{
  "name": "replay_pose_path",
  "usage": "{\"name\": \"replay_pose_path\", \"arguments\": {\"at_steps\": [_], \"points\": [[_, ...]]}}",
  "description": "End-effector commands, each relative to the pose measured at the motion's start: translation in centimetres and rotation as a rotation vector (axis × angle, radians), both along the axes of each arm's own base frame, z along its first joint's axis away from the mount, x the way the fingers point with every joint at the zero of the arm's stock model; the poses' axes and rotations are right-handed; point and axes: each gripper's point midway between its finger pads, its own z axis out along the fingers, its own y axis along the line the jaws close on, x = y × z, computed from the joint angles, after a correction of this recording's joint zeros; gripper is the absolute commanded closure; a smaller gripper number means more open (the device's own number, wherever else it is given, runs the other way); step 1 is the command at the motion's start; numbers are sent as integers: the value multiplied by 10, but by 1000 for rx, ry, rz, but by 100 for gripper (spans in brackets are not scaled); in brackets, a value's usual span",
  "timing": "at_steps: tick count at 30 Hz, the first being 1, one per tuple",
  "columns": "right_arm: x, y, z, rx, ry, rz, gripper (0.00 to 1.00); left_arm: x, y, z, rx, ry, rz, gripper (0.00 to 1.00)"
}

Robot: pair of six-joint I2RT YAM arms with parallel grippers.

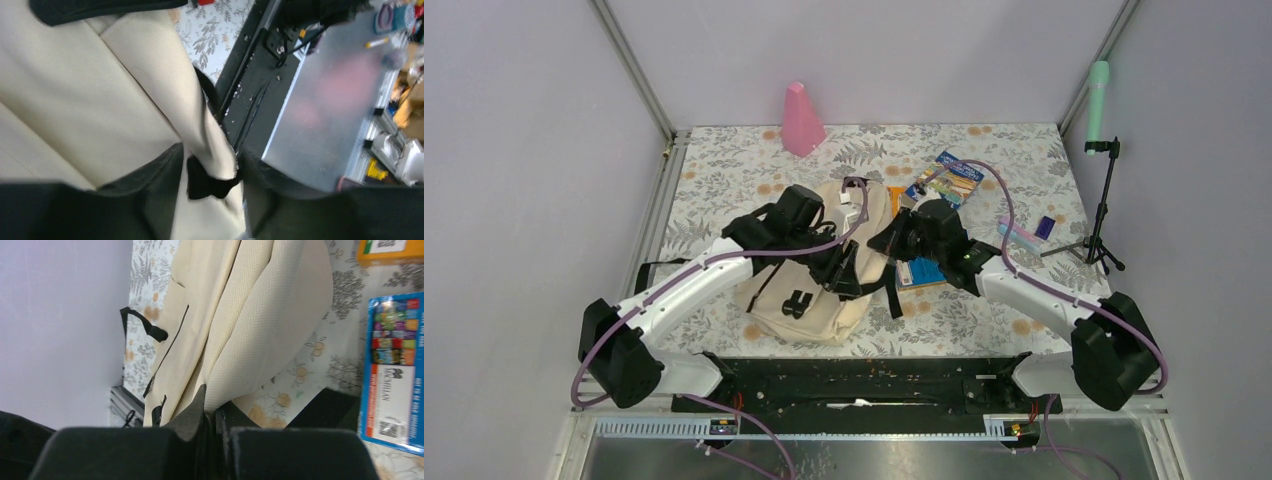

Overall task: Pack the student bag
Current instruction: Adjust the student bag at the center of the board.

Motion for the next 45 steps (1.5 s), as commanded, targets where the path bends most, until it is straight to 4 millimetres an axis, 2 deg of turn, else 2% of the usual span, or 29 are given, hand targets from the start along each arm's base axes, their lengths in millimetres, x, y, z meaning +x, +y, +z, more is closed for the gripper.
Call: {"name": "replay_pose_path", "arguments": {"at_steps": [1,2,4,6,10,13,16,21,24,29,31,32,34,41,45], "points": [[2,-17,36,-115,-232,55,100,-12,-13,50,-170,-105,-100,38],[-2,-20,41,-135,-266,79,100,-7,-10,54,-165,-149,-78,27],[-11,-25,49,-163,-332,134,100,3,-5,64,-162,-232,-32,17],[-23,-25,57,-179,-394,215,100,13,2,82,-178,-335,29,13],[-53,-23,75,-163,-498,380,100,27,22,133,-285,-549,169,2],[-72,-26,82,-158,-521,465,100,37,36,163,-348,-639,262,1],[-91,-27,96,-132,-557,531,100,52,45,173,-343,-617,314,1],[-131,-33,130,-33,-662,646,100,76,54,177,-314,-651,318,1],[-152,-39,149,9,-702,695,100,80,54,179,-350,-710,252,1],[-177,-48,166,42,-741,747,100,87,54,161,-403,-594,177,1],[-183,-51,170,49,-753,760,100,92,63,163,-417,-551,189,1],[-187,-52,172,56,-755,770,100,98,73,167,-437,-550,219,1],[-195,-55,178,72,-768,790,100,101,82,170,-462,-577,236,1],[-210,-58,191,110,-806,829,100,99,77,118,-393,-418,157,1],[-214,-59,195,119,-820,846,100,91,72,110,-413,-351,85,1]]}}
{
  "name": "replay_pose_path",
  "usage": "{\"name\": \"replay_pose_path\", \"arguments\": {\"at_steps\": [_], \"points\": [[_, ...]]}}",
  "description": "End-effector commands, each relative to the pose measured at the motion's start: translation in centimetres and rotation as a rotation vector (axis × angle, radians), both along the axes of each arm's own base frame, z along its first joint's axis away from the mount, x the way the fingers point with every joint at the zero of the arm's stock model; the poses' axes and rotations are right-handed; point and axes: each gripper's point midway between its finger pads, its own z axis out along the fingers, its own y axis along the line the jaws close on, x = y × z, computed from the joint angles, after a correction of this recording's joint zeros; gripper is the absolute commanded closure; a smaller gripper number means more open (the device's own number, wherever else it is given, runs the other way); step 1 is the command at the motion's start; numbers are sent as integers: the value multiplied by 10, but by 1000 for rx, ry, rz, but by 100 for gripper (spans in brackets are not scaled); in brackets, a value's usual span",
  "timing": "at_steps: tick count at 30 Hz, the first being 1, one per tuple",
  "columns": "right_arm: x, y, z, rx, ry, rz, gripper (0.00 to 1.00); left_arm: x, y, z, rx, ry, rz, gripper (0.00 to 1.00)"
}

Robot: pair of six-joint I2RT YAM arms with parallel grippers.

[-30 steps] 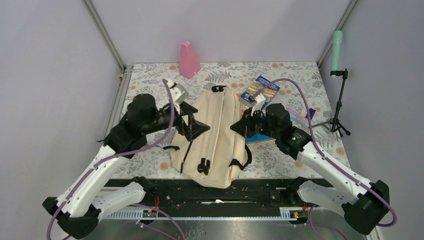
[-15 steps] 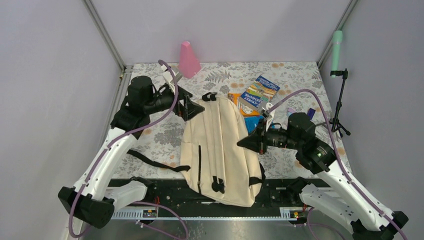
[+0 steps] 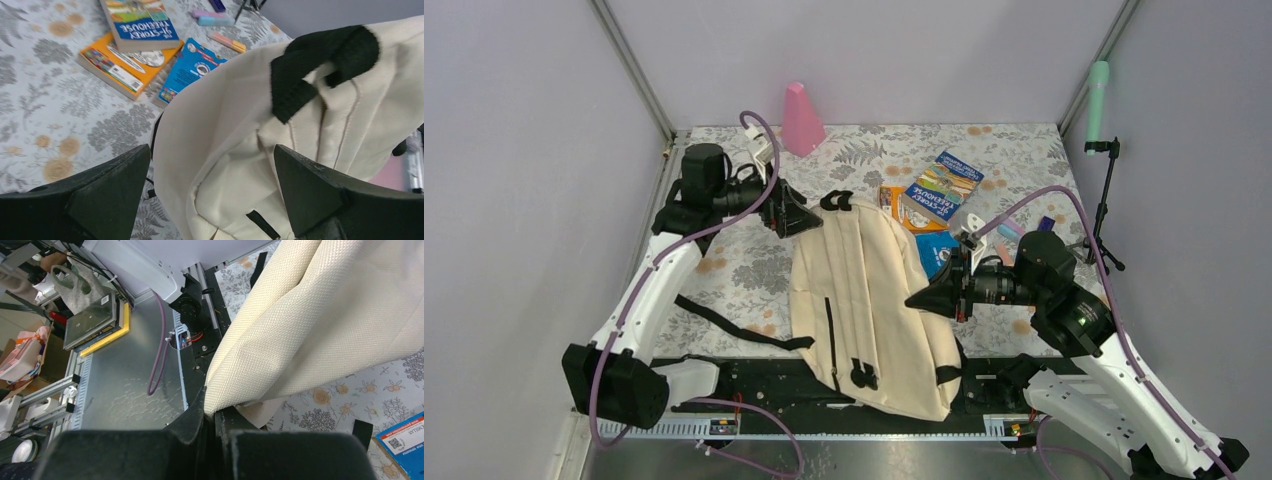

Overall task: Pack the student bag
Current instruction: Adjust the student bag at the center of the board.

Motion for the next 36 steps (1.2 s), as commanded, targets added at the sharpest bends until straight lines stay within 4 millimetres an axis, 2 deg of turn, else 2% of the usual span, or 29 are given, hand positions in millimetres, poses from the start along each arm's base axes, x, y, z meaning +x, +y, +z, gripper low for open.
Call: {"name": "replay_pose_path", "arguments": {"at_steps": [1,11,18,22,24,27,29,30,32,33,35,36], "points": [[-21,-2,46,104,-122,100,100,-14,-7,-6,-20,21,-131,1],[-31,-3,47,112,-118,149,100,-13,-8,-30,22,135,-179,1],[-29,-3,42,104,-115,143,100,-33,-17,-14,-73,134,-306,2],[-25,-1,39,96,-106,127,100,-37,-22,-15,-81,157,-327,13],[-24,-1,39,96,-107,120,100,-39,-23,-14,-88,161,-340,23],[-18,-3,36,84,-115,79,100,-40,-23,-10,-91,150,-344,48],[-7,-5,32,64,-121,10,99,-41,-22,-6,-87,125,-341,67],[1,-7,28,50,-124,-41,94,-42,-21,-5,-83,115,-334,75],[19,-14,21,22,-134,-156,67,-38,-19,-3,-65,92,-302,90],[27,-18,19,12,-138,-209,57,-36,-17,-2,-53,81,-279,97],[39,-26,15,-3,-146,-299,30,-33,-13,4,-32,44,-236,100],[44,-30,13,-10,-149,-341,22,-32,-11,7,-23,23,-215,100]]}}
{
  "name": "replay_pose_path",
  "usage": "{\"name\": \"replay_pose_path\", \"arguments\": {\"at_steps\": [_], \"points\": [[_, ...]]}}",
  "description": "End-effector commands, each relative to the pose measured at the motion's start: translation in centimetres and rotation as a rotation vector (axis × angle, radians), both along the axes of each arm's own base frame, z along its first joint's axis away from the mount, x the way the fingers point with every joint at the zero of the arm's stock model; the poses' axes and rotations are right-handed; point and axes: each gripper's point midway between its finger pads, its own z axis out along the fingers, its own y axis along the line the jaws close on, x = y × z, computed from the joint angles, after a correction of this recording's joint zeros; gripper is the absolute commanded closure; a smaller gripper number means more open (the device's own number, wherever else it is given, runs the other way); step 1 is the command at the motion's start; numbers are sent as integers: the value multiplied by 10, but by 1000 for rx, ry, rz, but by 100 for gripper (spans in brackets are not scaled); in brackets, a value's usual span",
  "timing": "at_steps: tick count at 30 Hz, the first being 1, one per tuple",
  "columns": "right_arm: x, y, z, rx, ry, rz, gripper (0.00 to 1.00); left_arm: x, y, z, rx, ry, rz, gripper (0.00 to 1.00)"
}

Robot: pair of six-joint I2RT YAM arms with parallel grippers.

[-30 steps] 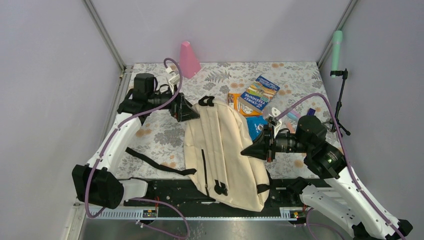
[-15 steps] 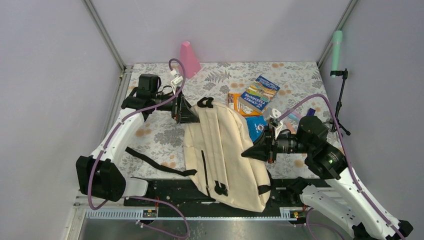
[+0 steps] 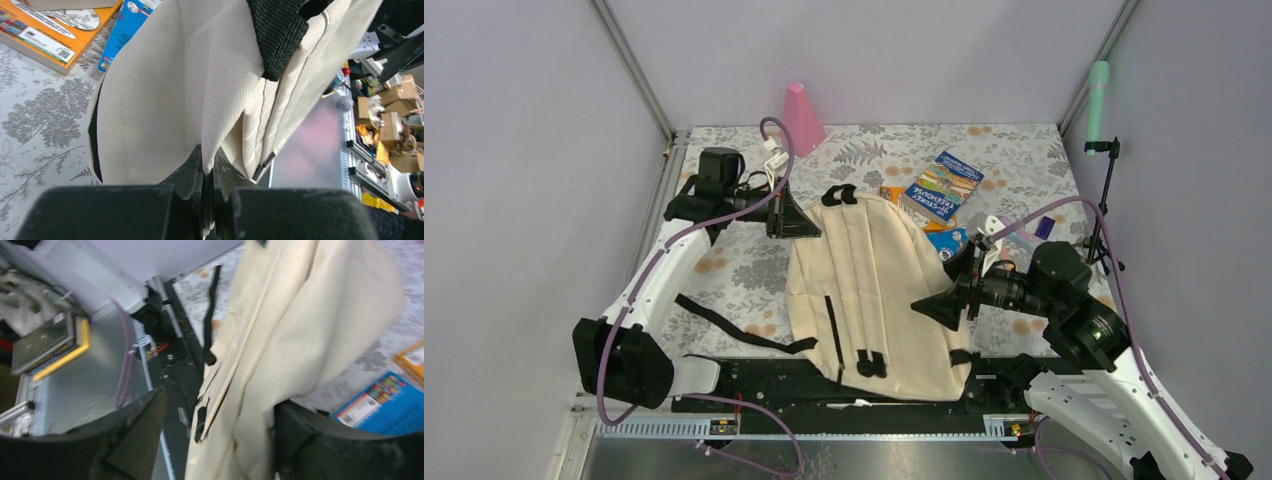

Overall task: Pack the student bag
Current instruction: Adjust the student bag at the center of the board.

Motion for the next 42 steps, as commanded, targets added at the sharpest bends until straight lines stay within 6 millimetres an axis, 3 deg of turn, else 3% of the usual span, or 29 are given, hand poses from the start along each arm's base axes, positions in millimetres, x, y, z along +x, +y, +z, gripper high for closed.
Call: {"name": "replay_pose_path", "arguments": {"at_steps": [1,4,9,12,14,17,22,26,34,42], "points": [[39,-21,11,6,-103,-257,15,2,7,45,-5,-214,55,100],[57,-37,3,-26,-109,-403,4,13,17,62,12,-300,168,100],[79,-63,-8,-80,-98,-597,1,23,37,88,34,-421,366,100],[94,-86,-18,-127,-74,-757,1,32,58,102,70,-499,537,100],[99,-99,-25,-159,-58,-836,1,38,82,112,117,-555,701,100],[99,-106,-29,-156,-46,-876,0,28,109,131,119,-647,859,100],[101,-101,-32,-135,-21,-871,0,14,123,144,93,-711,938,100],[104,-89,-36,-115,21,-846,0,10,106,132,66,-668,842,100],[112,-62,-54,10,223,-847,3,5,70,80,96,-600,669,100],[113,-29,-67,245,439,-790,5,-10,42,38,107,-509,565,100]]}}
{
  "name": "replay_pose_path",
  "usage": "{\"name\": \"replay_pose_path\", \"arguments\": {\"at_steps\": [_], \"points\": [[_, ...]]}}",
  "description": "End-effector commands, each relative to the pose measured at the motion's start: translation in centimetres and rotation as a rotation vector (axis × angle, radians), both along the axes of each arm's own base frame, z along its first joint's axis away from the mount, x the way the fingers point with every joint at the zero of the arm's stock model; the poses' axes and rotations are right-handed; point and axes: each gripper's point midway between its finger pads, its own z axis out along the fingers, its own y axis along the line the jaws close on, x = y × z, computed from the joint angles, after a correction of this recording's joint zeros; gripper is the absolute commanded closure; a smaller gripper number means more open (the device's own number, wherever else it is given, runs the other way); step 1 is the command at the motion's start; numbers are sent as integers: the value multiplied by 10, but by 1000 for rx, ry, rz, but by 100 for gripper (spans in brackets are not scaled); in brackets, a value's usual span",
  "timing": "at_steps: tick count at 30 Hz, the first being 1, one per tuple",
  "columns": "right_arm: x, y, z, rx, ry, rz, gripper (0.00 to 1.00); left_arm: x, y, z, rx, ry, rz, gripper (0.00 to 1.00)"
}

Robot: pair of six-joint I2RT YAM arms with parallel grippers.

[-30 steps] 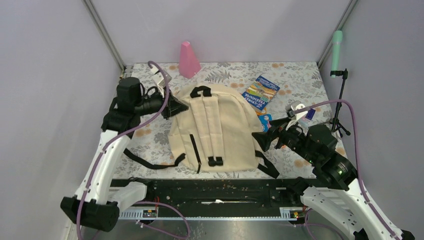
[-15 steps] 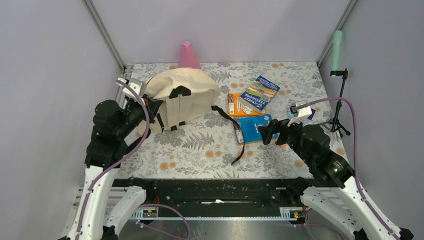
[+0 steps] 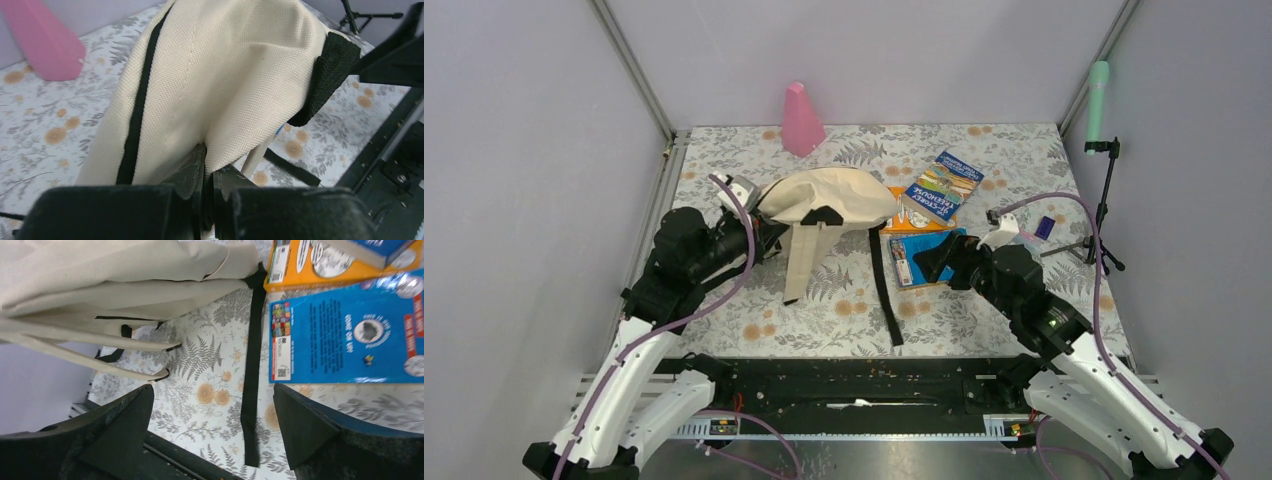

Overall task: Pack the student bag
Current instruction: Adjust the student bag at the center of the board.

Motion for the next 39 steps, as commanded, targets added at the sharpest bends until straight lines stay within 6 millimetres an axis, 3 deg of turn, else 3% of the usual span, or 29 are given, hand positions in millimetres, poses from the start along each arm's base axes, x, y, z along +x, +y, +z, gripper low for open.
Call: {"name": "replay_pose_path", "arguments": {"at_steps": [1,10,17,23,28,39], "points": [[1,24,18,272,18,0,5,-11,-23,-3,-33,-12,-89,100],[8,47,36,447,44,34,2,-13,-41,-37,22,53,-106,100],[12,63,47,549,64,50,3,-15,-62,-45,-46,101,-181,100],[10,66,37,612,96,5,3,-12,-68,-44,-72,120,-188,100],[10,81,31,610,126,30,3,-13,-76,-41,-110,126,-222,100],[30,105,53,610,93,43,3,-26,-92,-51,-101,172,-317,100]]}}
